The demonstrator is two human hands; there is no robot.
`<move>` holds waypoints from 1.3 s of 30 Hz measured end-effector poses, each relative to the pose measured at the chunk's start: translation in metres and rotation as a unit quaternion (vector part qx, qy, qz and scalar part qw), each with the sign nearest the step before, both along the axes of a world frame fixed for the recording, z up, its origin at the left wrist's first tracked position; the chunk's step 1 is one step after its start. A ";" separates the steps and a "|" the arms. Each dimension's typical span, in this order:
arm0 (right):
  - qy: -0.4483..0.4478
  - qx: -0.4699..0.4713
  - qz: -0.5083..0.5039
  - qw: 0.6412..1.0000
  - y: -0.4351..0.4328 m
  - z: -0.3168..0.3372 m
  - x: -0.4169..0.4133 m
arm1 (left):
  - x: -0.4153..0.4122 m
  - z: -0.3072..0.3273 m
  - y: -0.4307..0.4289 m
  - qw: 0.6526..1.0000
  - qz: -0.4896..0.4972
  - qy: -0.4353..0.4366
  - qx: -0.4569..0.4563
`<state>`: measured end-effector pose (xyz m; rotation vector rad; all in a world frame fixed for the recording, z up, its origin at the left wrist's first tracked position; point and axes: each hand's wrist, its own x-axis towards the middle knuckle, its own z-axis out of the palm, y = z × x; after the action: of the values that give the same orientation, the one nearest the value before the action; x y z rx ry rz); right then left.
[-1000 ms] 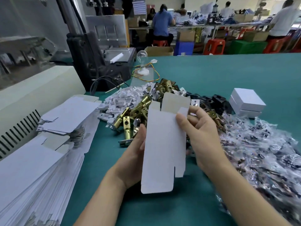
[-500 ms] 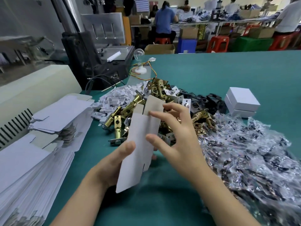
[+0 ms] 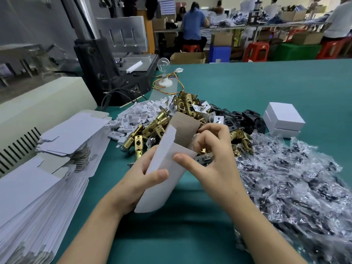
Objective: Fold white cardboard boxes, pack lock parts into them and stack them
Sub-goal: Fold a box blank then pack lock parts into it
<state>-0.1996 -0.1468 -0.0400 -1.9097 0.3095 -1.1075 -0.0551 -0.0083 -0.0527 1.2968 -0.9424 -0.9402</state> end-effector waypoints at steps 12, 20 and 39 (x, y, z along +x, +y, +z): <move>0.001 0.260 0.080 0.962 0.005 -0.011 0.006 | -0.007 -0.002 -0.009 0.992 0.101 0.070 -0.029; -0.021 0.303 0.088 0.949 0.005 -0.011 0.006 | -0.007 -0.005 -0.013 0.987 0.127 0.089 -0.048; 0.018 0.297 0.105 0.949 0.001 -0.018 0.007 | 0.002 -0.015 -0.014 0.981 0.187 -0.033 -0.045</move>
<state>-0.1927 -0.1457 -0.0581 -1.3864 0.3969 -0.7300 -0.0526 -0.0220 -0.0681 1.3732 -0.7464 -0.5594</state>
